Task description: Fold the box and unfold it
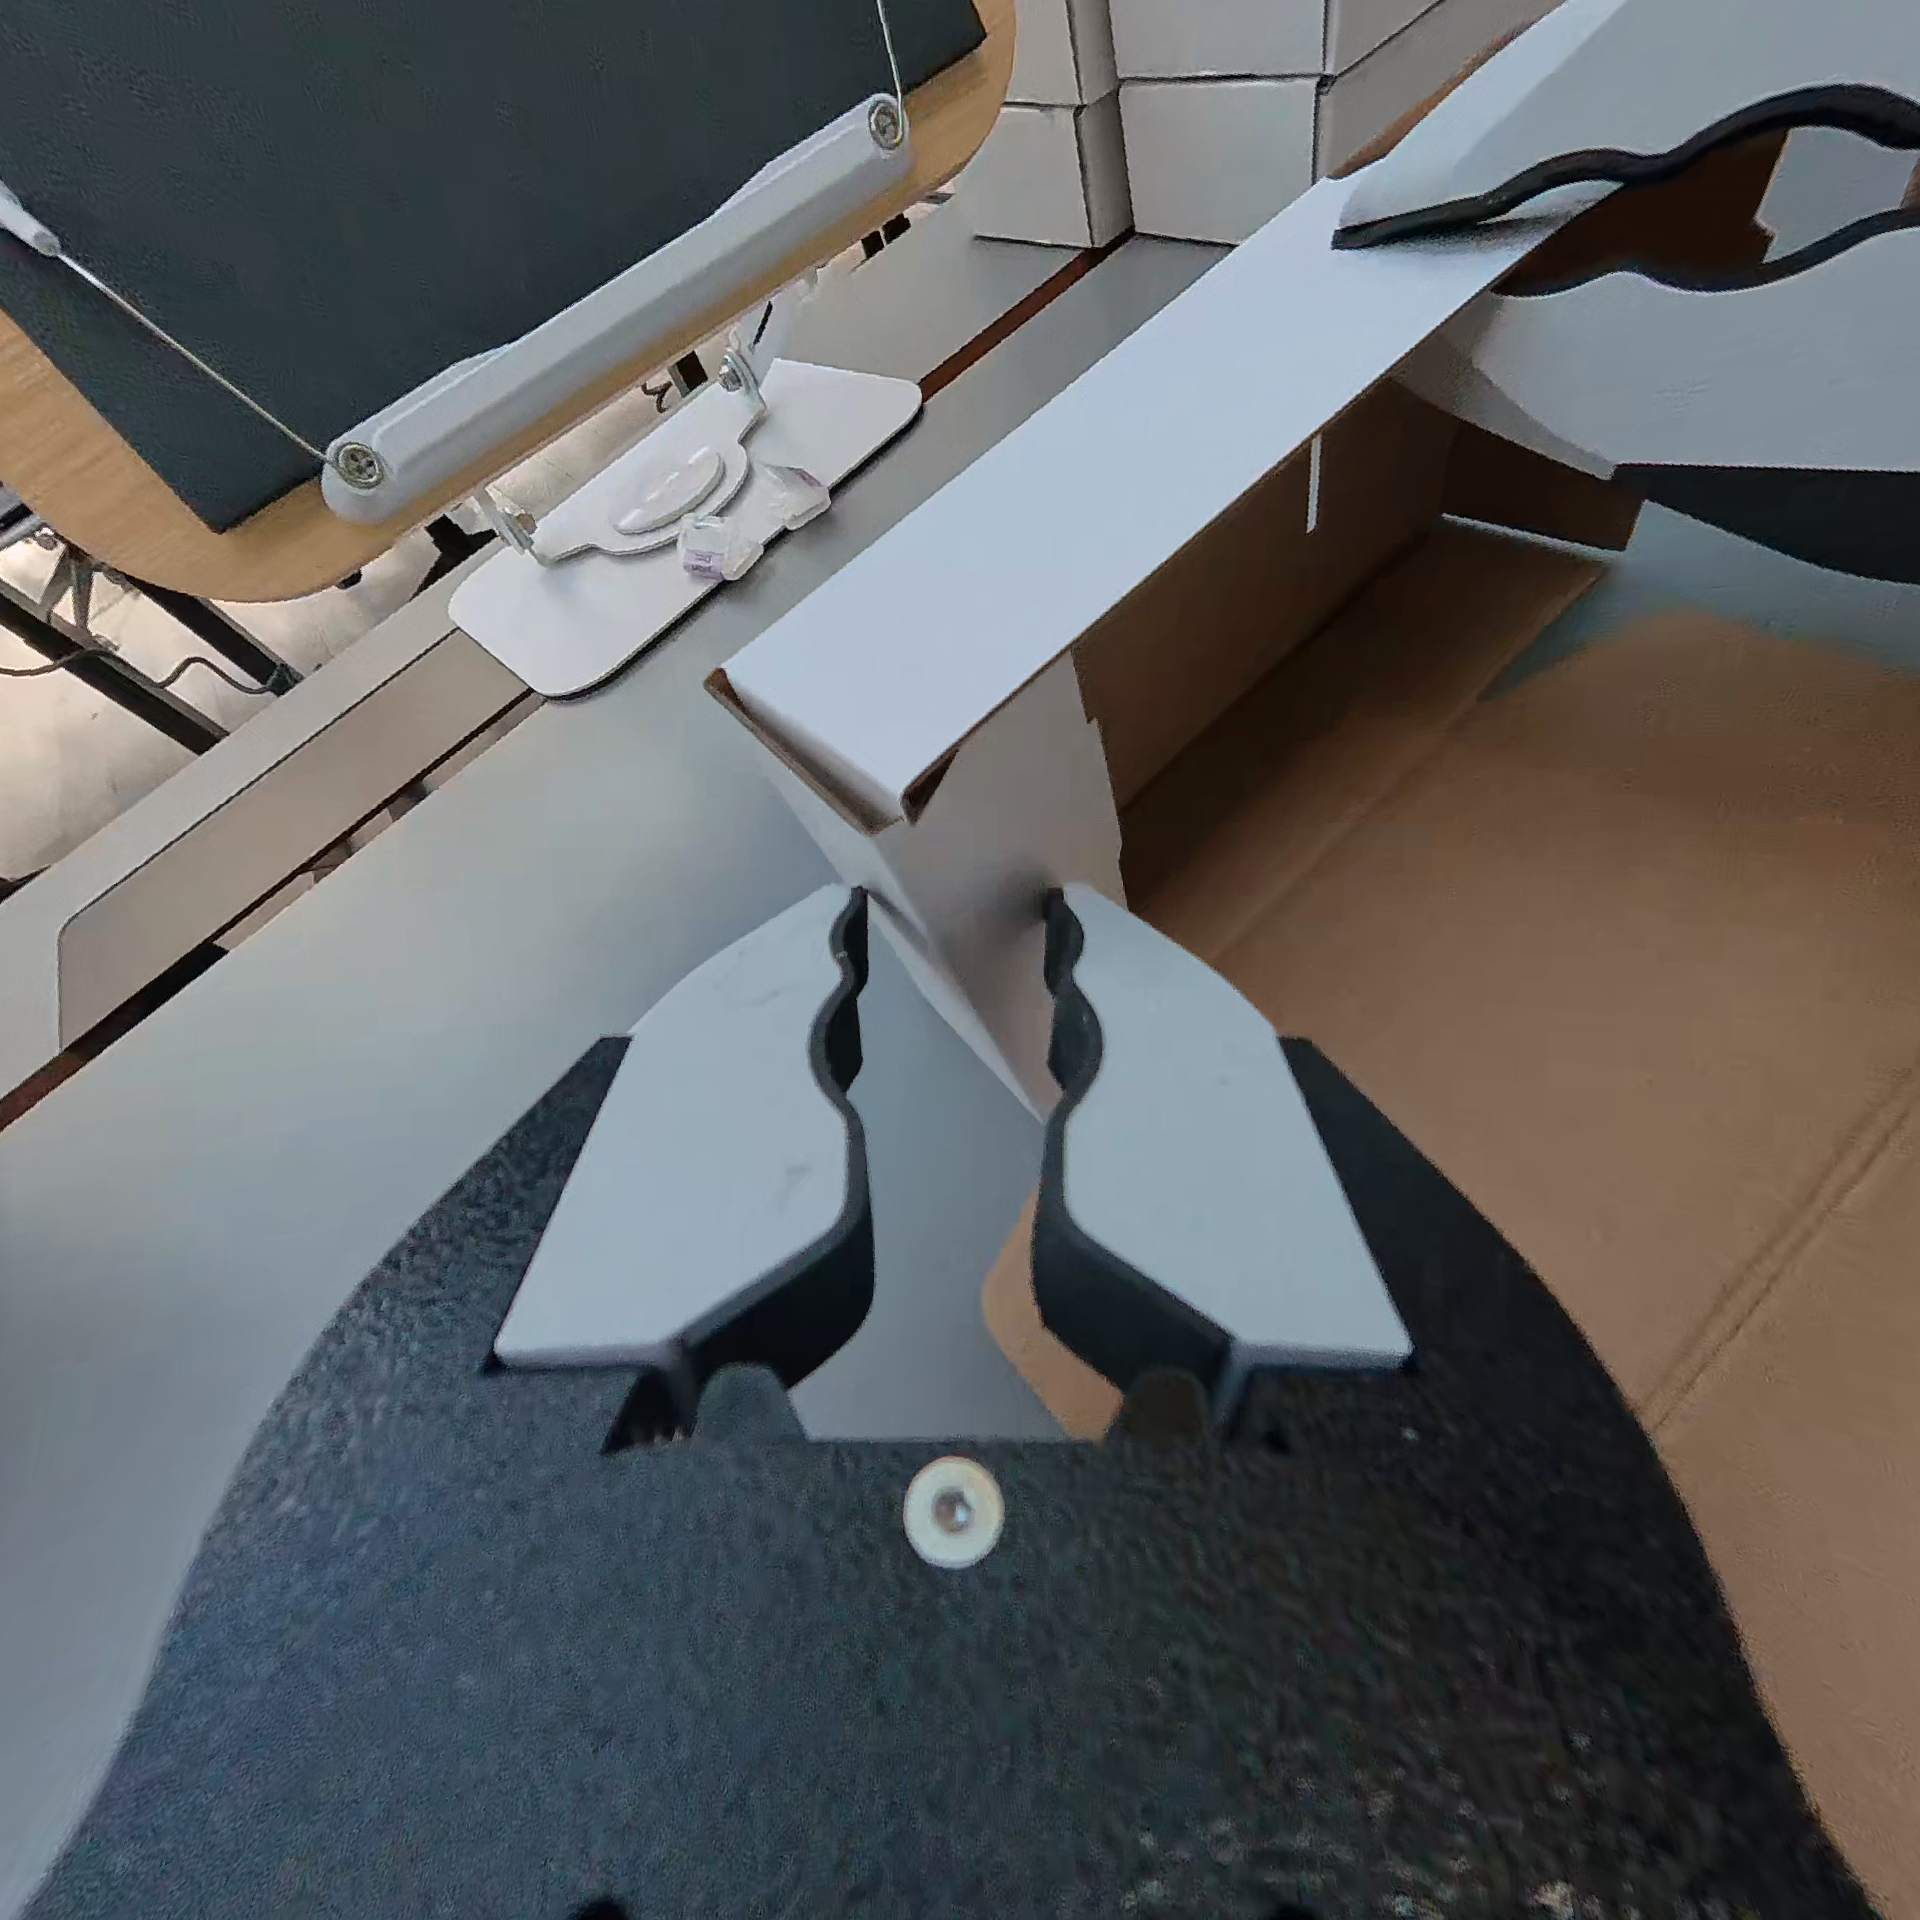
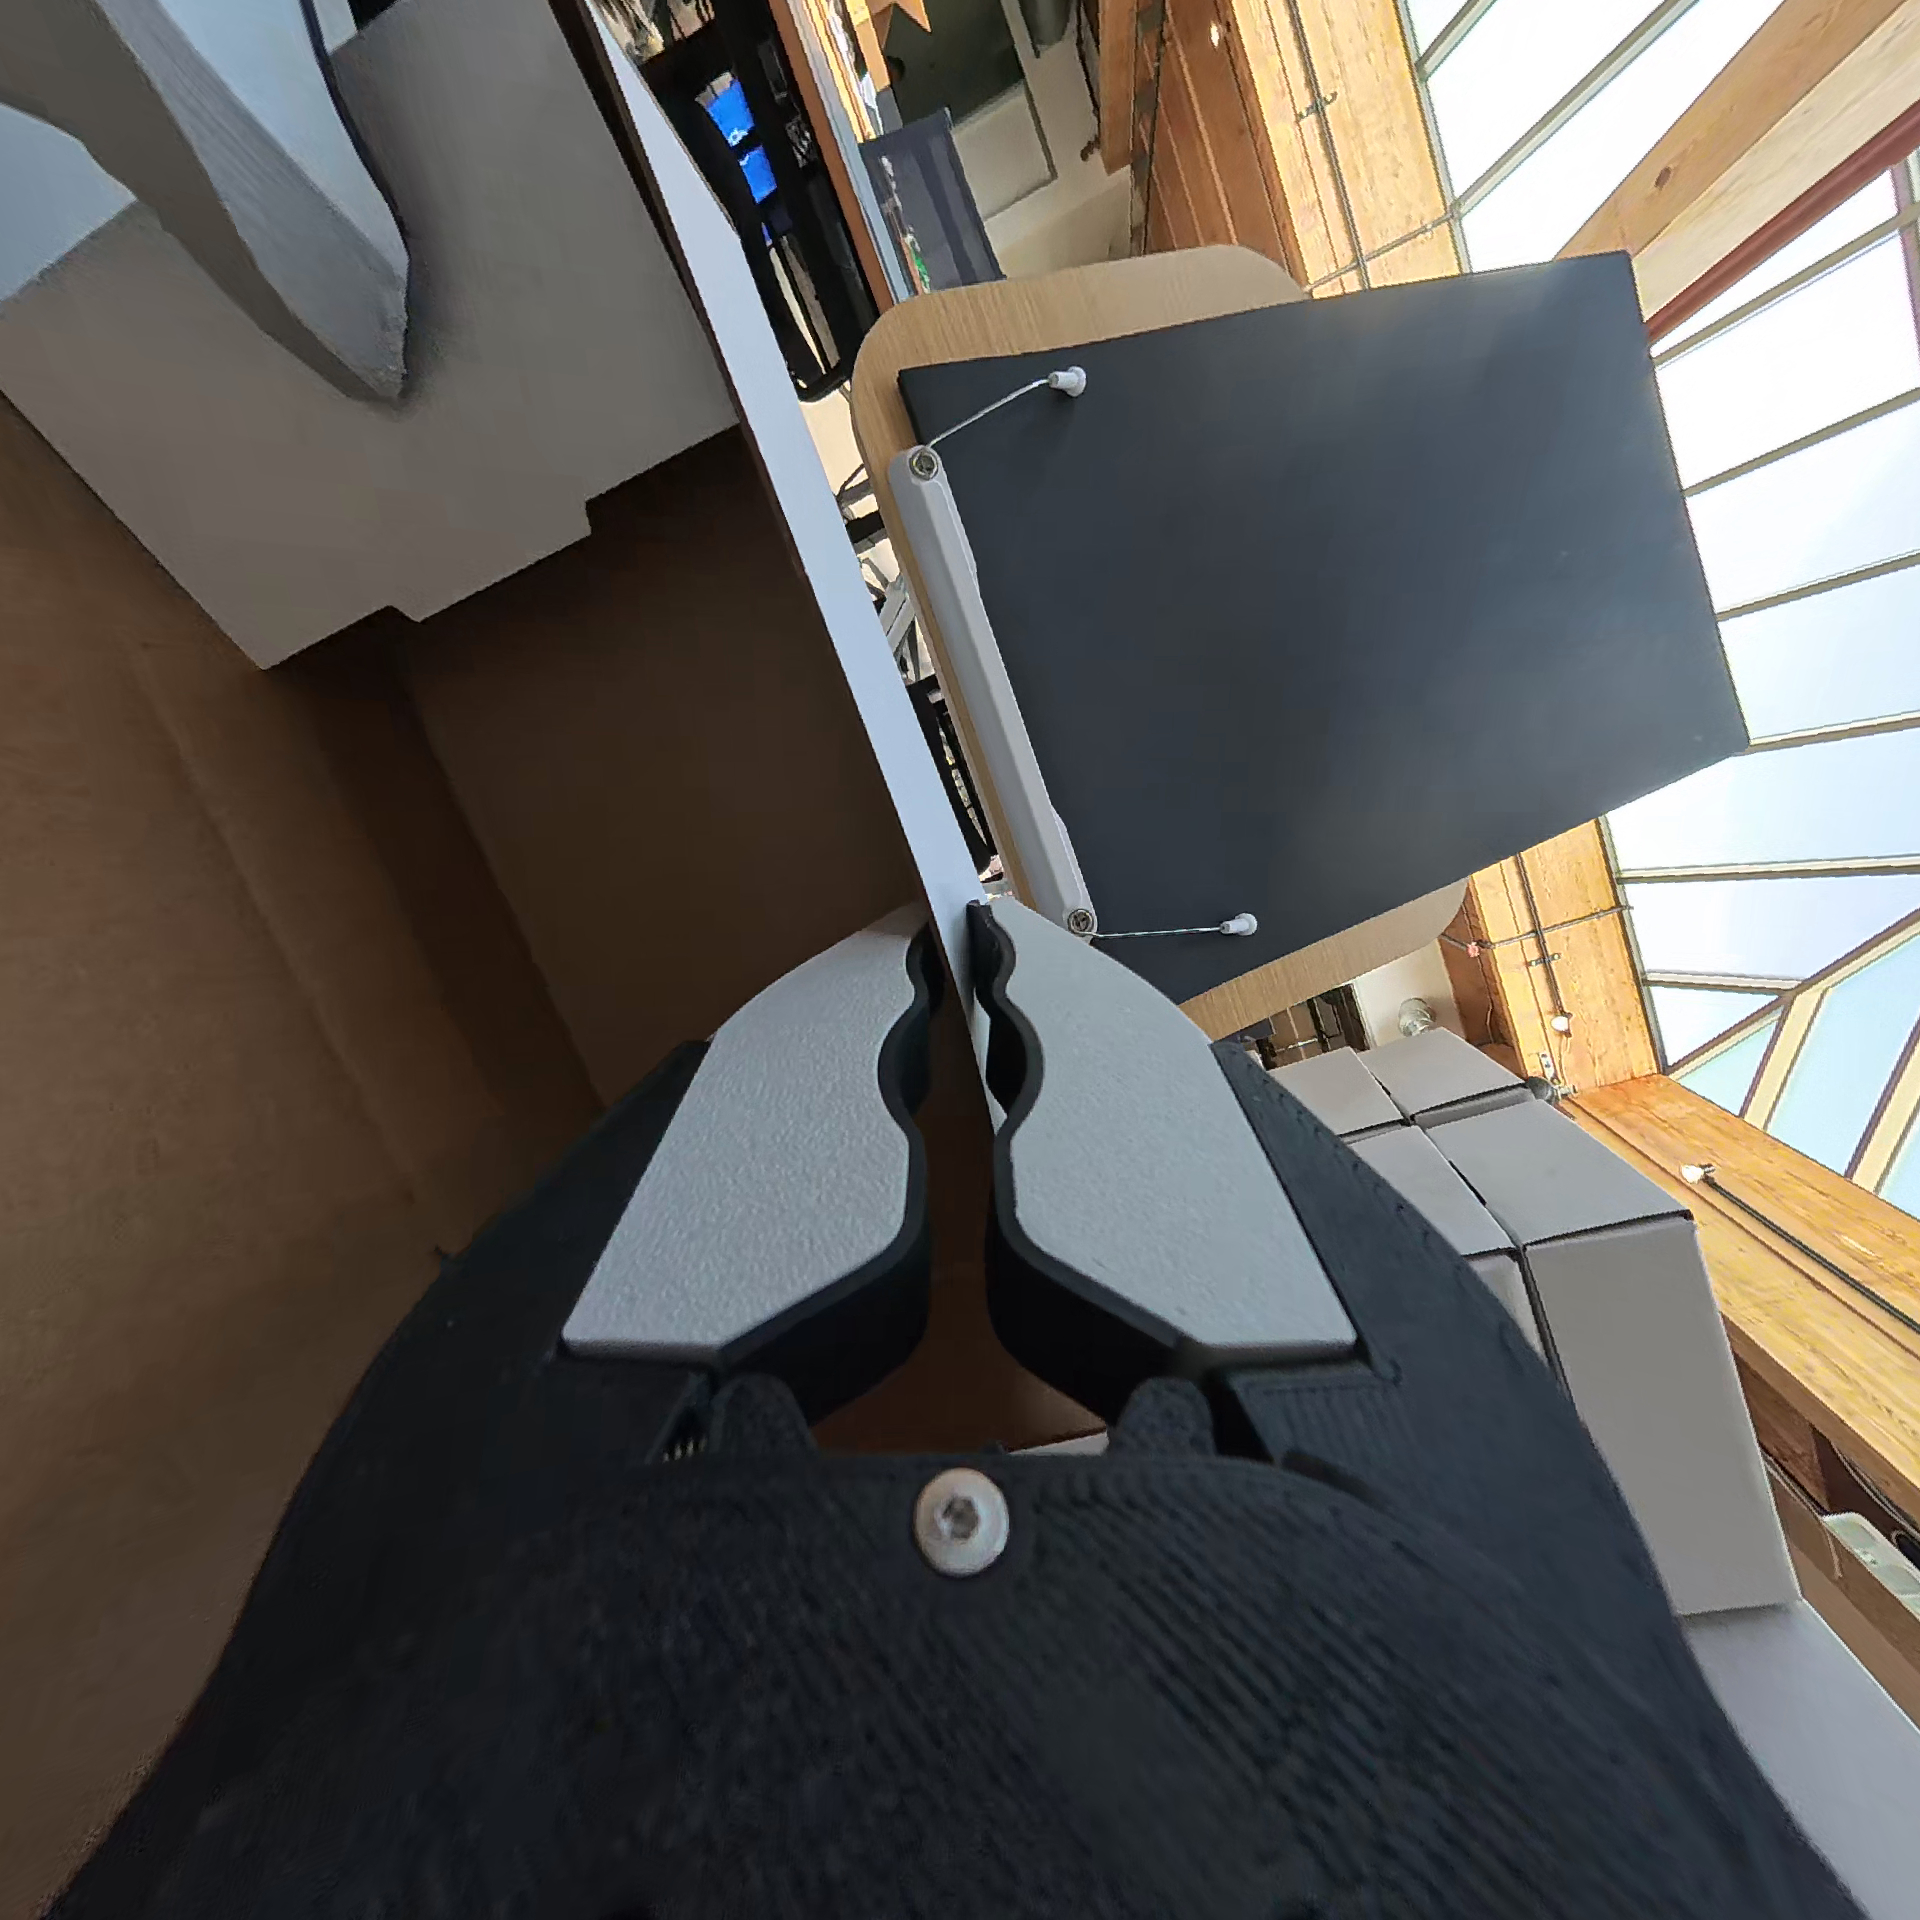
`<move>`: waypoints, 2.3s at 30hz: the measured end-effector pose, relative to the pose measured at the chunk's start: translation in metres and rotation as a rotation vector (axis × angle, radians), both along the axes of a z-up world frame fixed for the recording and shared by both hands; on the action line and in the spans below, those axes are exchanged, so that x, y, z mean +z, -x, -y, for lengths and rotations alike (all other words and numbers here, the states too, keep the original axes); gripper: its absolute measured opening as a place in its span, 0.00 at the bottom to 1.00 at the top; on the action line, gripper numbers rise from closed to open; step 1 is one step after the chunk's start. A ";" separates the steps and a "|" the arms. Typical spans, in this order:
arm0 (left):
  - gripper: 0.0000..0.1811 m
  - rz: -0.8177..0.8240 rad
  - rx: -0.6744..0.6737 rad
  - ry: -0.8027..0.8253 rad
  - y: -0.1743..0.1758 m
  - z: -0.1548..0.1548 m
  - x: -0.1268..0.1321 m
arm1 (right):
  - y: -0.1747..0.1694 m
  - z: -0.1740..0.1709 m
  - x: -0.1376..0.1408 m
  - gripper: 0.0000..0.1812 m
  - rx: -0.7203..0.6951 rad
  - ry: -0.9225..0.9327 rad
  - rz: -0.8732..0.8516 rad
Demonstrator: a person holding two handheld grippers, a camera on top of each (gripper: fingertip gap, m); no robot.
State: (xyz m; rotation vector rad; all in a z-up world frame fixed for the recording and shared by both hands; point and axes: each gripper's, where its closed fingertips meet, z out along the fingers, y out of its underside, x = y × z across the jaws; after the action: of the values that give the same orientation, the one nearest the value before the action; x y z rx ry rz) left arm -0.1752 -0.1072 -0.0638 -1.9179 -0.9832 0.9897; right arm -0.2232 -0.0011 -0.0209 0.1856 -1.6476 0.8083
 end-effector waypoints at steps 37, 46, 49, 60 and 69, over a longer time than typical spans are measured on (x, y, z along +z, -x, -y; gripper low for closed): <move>0.03 0.039 0.422 -0.256 0.063 0.017 -0.007 | 0.003 0.005 -0.003 0.06 0.005 0.078 0.103; 0.03 0.038 0.433 -0.265 0.063 0.019 -0.007 | -0.035 0.009 0.064 0.01 0.176 0.238 0.207; 0.03 0.031 0.438 -0.241 0.063 0.019 -0.007 | -0.030 0.025 0.076 0.00 0.189 0.207 0.229; 0.04 0.032 0.433 -0.248 0.063 0.018 -0.007 | -0.006 0.070 0.007 0.00 0.127 -0.081 0.338; 0.04 0.037 0.424 -0.268 0.063 0.018 -0.007 | -0.007 0.070 -0.003 0.00 0.072 -0.106 0.204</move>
State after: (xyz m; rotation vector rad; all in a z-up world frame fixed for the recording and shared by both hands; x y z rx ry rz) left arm -0.2384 -0.1252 -0.0713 -1.5423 -1.5041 0.9949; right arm -0.2162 -0.0710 -0.0235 0.2452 -1.8867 0.8155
